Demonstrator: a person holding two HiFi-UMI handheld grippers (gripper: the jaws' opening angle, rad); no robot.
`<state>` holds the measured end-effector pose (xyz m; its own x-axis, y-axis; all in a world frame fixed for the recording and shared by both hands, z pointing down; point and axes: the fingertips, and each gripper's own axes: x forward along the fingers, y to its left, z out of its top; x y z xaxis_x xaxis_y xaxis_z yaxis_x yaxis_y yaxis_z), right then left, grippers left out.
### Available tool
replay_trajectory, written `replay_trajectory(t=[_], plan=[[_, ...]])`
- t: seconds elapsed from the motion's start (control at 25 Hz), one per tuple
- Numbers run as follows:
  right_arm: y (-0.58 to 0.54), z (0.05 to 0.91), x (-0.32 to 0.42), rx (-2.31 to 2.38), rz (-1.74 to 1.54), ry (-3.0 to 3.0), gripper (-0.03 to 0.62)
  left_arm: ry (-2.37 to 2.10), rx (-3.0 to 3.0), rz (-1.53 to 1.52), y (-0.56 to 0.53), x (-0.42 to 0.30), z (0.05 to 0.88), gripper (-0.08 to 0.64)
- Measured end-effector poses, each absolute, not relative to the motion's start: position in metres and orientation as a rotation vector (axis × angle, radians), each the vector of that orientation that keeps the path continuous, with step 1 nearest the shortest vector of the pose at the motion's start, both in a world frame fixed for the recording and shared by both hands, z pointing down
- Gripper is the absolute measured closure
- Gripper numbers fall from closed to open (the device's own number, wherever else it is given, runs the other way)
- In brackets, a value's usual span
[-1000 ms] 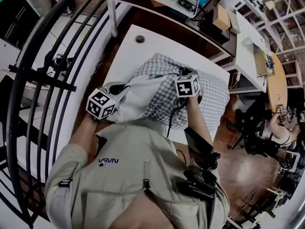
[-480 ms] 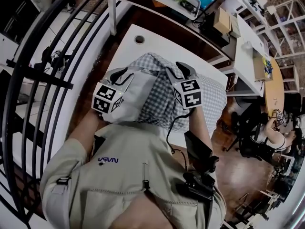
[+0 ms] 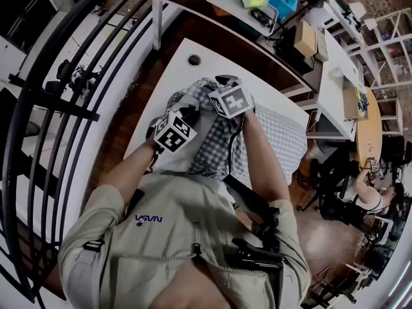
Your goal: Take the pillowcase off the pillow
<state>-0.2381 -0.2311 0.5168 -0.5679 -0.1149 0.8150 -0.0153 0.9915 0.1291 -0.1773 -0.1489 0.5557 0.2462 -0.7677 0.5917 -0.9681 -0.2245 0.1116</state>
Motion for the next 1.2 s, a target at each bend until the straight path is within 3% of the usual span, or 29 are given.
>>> replay_trajectory(t=[0.08,0.16,0.28,0.4,0.56,0.76,0.96,1.2], plan=[[-0.236,0.542,-0.238,0.095,-0.142,-2.081,0.401,-1.591,2.100,0.588,-0.145,-0.173,0.549,0.537],[-0.241,0.543,-0.245,0.132,-0.149,-2.091,0.507,-1.611,2.151,0.576,-0.138,-0.170,0.537,0.540],[-0.257,0.518,-0.257,0.254,-0.224,-2.153,0.584,-1.590,2.289,0.540,-0.121,-0.157,0.510,0.543],[-0.291,0.497,-0.249,0.383,-0.321,-2.132,0.584,-1.607,2.409,0.490,-0.097,-0.143,0.478,0.543],[-0.344,0.492,-0.178,0.583,-0.249,-2.033,0.584,-1.732,2.332,0.280,-0.080,-0.175,0.445,0.543],[-0.358,0.498,-0.086,0.740,-0.113,-2.002,0.584,-1.728,2.168,0.103,-0.082,-0.213,0.469,0.542],[-0.344,0.524,-0.074,0.754,-0.060,-2.077,0.558,-1.739,2.032,0.214,-0.135,-0.231,0.537,0.535],[-0.323,0.462,-0.062,0.942,0.006,-2.311,0.509,-1.883,2.133,0.320,-0.156,-0.235,0.515,0.483]])
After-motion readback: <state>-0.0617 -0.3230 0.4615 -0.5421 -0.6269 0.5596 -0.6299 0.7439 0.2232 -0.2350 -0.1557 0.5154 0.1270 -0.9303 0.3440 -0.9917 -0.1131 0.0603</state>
